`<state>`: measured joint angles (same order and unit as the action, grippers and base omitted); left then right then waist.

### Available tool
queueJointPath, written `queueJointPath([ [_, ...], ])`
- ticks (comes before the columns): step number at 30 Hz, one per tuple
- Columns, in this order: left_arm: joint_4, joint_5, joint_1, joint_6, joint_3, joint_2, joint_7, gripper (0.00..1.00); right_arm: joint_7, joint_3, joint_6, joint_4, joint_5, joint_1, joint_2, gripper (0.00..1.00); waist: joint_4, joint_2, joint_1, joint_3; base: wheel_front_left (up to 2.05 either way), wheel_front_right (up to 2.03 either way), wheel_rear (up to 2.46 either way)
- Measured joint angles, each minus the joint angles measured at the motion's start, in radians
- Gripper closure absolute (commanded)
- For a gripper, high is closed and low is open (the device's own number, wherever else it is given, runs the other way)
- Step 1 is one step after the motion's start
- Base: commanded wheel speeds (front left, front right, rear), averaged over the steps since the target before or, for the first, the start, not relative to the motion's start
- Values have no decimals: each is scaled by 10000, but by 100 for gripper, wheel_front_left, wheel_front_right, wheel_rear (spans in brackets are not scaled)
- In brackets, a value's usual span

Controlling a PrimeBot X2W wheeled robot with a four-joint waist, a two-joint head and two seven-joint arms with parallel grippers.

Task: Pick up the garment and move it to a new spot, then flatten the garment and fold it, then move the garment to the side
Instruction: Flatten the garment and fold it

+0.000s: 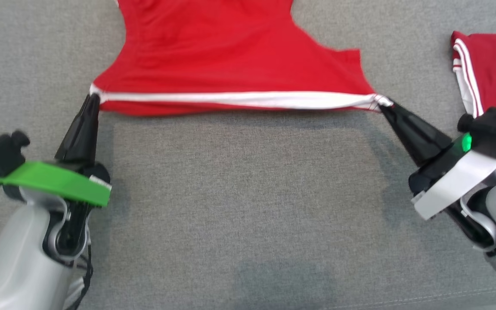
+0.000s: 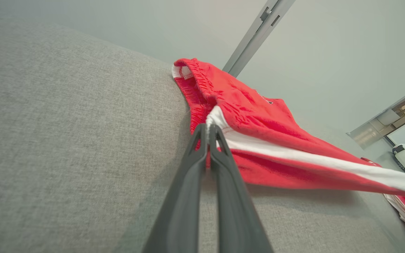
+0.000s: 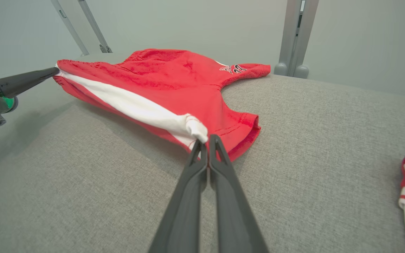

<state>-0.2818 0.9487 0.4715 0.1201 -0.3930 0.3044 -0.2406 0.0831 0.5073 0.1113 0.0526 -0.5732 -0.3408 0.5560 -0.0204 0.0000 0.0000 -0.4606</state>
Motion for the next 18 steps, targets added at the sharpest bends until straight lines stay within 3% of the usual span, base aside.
queueJointPath([
  [6,88,173,-1679,-52,675,-286,-84,100,-253,420,-92,280,-104,1062,-36,100,28,0,0,851,0,0,0],
  [18,-468,-134,-3971,-117,696,-1319,-82,100,-468,1139,-428,-33,-270,3106,58,100,79,0,0,2568,0,0,0],
])
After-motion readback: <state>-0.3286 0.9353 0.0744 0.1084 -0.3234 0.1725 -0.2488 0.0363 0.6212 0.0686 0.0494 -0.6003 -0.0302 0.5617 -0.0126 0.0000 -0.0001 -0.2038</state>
